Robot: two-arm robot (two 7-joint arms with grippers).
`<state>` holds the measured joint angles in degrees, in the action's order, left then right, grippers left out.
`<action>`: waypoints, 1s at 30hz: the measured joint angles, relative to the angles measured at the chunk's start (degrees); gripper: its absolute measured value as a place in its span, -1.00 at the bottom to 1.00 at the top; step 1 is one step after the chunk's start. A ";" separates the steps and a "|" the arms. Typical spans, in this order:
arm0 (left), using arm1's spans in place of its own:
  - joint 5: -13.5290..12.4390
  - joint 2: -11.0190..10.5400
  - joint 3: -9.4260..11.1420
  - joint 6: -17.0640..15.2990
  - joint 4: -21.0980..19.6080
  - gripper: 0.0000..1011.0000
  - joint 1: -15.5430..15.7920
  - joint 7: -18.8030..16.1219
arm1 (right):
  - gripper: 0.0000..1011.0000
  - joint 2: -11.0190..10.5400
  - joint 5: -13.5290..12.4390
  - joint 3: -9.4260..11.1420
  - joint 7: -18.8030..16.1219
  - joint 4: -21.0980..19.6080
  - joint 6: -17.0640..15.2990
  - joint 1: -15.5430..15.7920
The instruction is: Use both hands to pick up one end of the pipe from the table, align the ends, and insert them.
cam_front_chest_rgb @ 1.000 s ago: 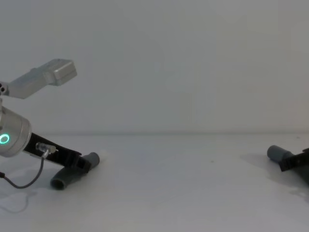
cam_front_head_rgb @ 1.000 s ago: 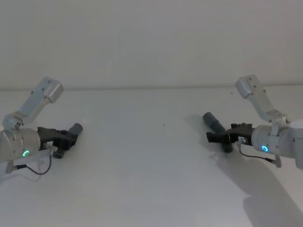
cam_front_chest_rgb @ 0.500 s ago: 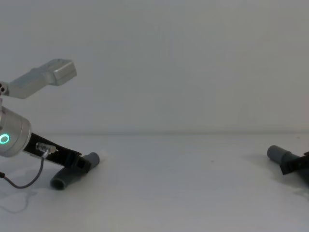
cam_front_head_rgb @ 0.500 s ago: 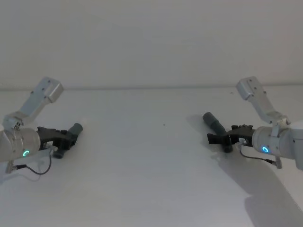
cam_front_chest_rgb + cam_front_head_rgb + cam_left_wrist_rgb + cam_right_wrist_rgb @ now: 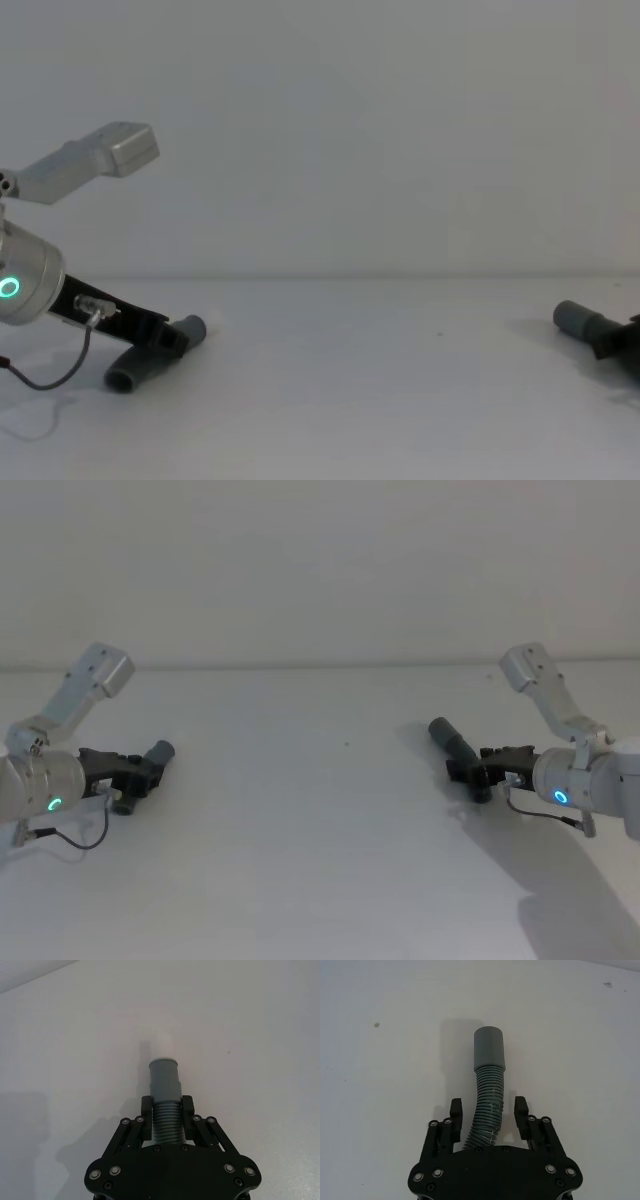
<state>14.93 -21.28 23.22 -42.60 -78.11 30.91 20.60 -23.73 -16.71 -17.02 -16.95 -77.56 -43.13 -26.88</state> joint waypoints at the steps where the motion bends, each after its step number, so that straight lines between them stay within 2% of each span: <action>1: 0.00 0.00 0.00 0.00 0.00 -0.38 0.00 0.00 | 0.22 0.00 0.01 0.00 -0.01 0.01 0.01 0.00; 5: 0.00 0.00 0.00 0.00 0.00 -0.38 0.00 0.00 | -0.01 0.03 0.03 0.02 -0.04 0.05 0.03 0.02; 6: 0.00 0.00 0.00 0.00 0.00 -0.38 0.00 0.00 | -0.14 0.03 0.04 0.03 -0.05 0.06 0.04 0.02; 9: 0.00 0.00 0.00 0.00 0.00 -0.38 0.00 0.00 | -0.36 0.05 0.05 0.06 -0.06 0.08 0.06 0.03; 13: 0.00 0.00 0.00 0.00 0.00 -0.38 0.00 0.00 | -0.51 0.06 0.05 0.07 -0.06 0.11 0.09 0.03; 20: 0.00 0.00 0.00 0.00 0.00 -0.38 0.00 0.00 | -0.60 0.08 0.06 0.09 -0.06 0.13 0.11 0.03; 30: 0.00 0.00 0.00 0.00 0.00 -0.38 0.00 0.00 | -0.60 0.09 0.05 0.10 -0.05 0.13 0.12 0.03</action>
<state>14.93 -21.28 23.22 -42.60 -78.11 30.91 20.60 -23.64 -16.66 -16.93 -17.00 -77.43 -43.01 -26.85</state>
